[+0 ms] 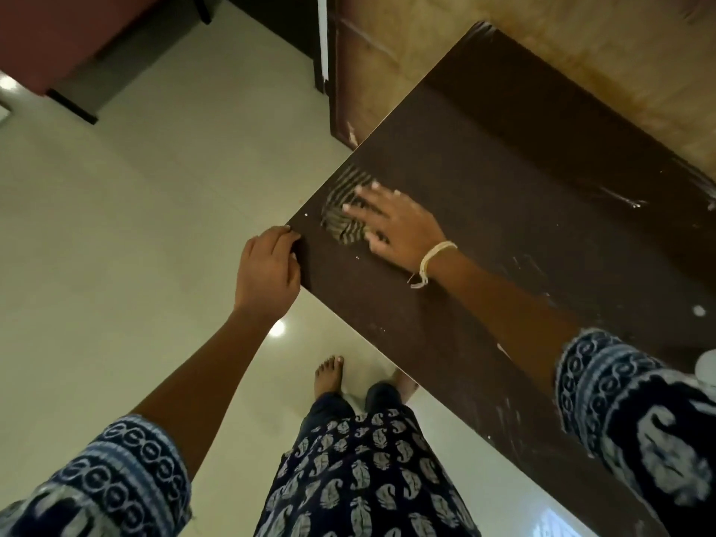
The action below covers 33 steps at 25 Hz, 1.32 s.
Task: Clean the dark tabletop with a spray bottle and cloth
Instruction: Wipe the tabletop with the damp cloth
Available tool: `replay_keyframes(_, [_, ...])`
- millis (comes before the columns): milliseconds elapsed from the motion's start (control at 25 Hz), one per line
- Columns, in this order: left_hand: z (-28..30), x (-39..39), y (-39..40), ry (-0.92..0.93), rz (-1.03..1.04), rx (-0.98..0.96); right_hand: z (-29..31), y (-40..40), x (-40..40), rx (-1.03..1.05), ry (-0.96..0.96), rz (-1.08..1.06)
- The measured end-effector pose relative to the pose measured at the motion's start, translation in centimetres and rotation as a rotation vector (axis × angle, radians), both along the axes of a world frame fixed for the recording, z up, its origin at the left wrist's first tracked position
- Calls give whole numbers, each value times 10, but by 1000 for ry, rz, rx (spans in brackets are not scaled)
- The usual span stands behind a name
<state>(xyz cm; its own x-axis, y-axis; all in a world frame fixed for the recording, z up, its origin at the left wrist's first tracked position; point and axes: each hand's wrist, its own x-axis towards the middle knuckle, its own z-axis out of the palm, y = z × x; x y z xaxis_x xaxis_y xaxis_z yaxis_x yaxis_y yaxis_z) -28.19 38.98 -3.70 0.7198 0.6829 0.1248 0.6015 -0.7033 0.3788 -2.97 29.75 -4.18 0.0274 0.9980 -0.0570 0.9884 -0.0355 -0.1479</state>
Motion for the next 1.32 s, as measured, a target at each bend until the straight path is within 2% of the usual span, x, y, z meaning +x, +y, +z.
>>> replay_keyframes(160, [-3, -13, -4, 1, -50, 14, 6, 41, 26, -36, 87, -613])
replay_keyframes(200, [-4, -15, -5, 7, -66, 15, 7, 42, 17, -54, 88, -646])
replay_keyframes(240, [-5, -18, -7, 19, -81, 17, 7, 36, 3, -52, 62, -582])
replay_keyframes(360, [-4, -26, -13, 94, -109, 38, 5, -16, -45, -10, 19, -158])
replay_keyframes(480, [-2, -32, -21, 186, -117, 77, 3, -86, -85, -97, 13, 146])
replay_keyframes(600, [-3, -31, -35, 231, -139, 107, 6, -112, -59, -99, -23, 365])
replay_keyframes(680, [-2, -21, -49, 247, -137, 110, 3, -101, -11, -33, -1, 210])
replay_keyframes(880, [4, 21, -76, 229, -188, 126, -2, -111, 135, 50, -32, -652])
replay_keyframes(960, [2, 35, -80, 236, -202, 153, -1, -107, 141, 8, -28, -897])
replay_keyframes(1000, [2, 40, -82, 237, -192, 152, 1, -101, 128, -10, -30, -932])
replay_keyframes(1080, [3, 49, -87, 223, -158, 139, 2, -97, 83, -19, -29, -761])
replay_keyframes(1240, [8, 58, -84, 210, -142, 128, -1, -153, -33, -3, 9, -42])
replay_keyframes(1320, [12, 62, -79, 221, -124, 127, 5, -183, -63, -53, 27, 299])
